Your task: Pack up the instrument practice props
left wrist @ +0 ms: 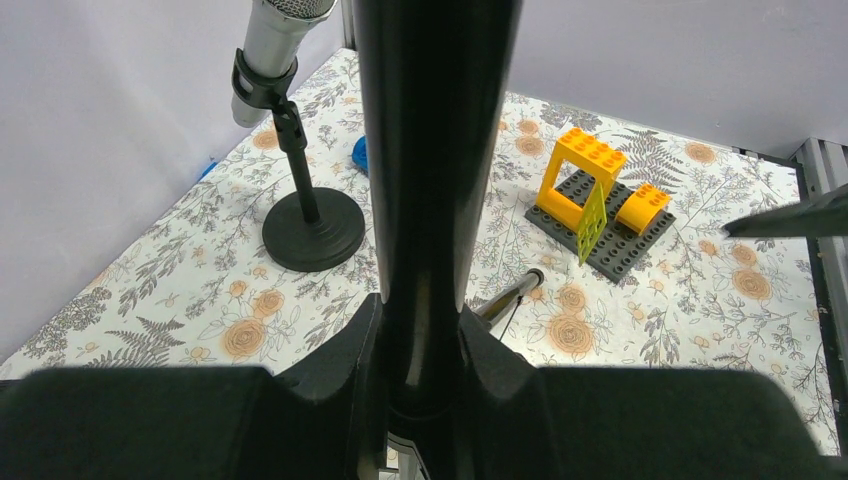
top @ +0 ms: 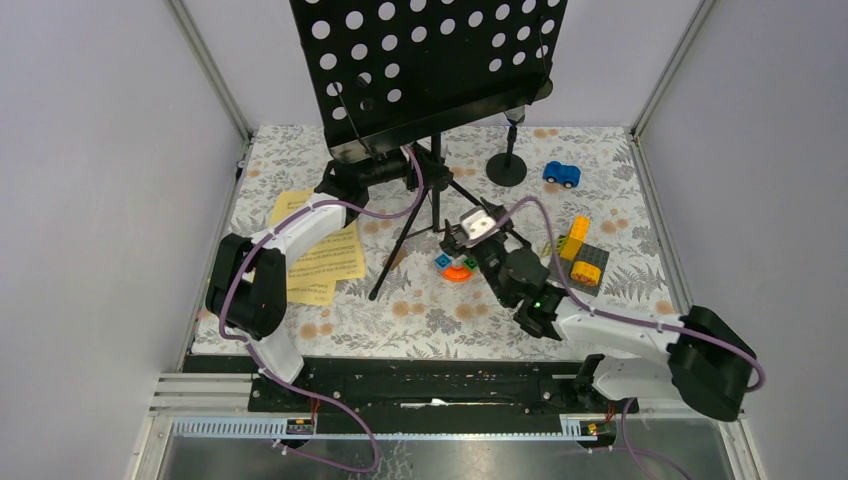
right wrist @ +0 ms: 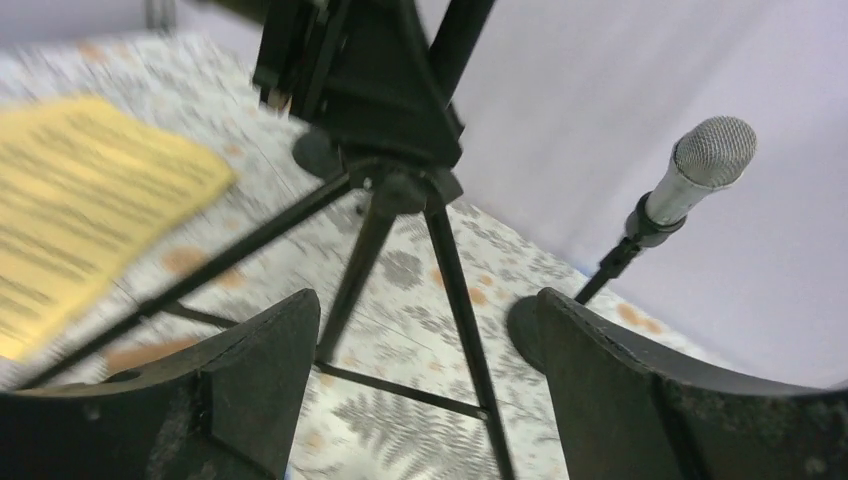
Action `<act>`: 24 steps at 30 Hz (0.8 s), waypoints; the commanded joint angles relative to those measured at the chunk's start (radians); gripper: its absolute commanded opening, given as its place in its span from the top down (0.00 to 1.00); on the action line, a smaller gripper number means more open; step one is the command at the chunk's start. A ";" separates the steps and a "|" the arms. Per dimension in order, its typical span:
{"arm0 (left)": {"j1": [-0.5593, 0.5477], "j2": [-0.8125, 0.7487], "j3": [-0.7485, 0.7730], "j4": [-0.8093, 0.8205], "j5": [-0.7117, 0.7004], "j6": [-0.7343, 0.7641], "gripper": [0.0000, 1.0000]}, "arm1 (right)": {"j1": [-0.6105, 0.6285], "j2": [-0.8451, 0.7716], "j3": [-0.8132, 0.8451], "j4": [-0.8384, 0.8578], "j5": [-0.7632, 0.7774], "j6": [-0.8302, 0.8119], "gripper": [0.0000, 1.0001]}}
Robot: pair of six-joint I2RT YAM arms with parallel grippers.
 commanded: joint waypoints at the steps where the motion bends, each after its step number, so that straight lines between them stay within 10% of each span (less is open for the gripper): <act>1: 0.020 0.045 -0.003 -0.127 -0.077 -0.066 1.00 | 0.006 -0.106 0.007 -0.059 0.000 0.389 0.15; 12: 0.020 0.041 -0.011 -0.114 -0.128 -0.087 1.00 | -0.159 -0.145 0.180 -0.489 -0.055 1.190 0.18; 24: 0.017 0.042 -0.025 -0.102 -0.165 -0.107 1.00 | -0.400 0.029 0.257 -0.386 -0.547 1.777 0.22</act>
